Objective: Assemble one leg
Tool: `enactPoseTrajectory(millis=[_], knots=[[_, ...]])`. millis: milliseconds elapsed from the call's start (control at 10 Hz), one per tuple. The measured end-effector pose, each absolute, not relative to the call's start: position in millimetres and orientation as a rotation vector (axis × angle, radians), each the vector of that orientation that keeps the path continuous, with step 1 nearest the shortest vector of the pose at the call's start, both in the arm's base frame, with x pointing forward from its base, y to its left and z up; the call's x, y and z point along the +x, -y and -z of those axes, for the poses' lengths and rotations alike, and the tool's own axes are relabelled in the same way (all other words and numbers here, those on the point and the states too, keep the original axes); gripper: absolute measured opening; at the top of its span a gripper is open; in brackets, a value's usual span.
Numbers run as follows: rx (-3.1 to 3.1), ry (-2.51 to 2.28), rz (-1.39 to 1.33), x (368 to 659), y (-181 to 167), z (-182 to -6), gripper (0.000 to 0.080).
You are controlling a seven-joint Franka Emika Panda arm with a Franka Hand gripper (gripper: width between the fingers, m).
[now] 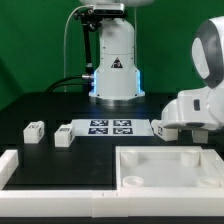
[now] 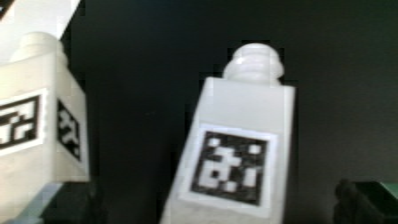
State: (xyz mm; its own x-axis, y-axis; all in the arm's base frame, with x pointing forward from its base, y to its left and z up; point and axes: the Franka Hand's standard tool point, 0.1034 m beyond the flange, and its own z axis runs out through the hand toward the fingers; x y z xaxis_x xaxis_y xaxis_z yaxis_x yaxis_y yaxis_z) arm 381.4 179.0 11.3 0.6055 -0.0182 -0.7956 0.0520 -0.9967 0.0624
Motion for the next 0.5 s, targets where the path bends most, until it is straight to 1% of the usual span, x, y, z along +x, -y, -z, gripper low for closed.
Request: enactPoseTrajectory(millis=[400,500], knots=[[2.764,-0.033,1.339,385.8,-174.1,-7.6,0.0649],[2.773,-0.029,1.328,387.8,-173.7,-6.4,0.0552]])
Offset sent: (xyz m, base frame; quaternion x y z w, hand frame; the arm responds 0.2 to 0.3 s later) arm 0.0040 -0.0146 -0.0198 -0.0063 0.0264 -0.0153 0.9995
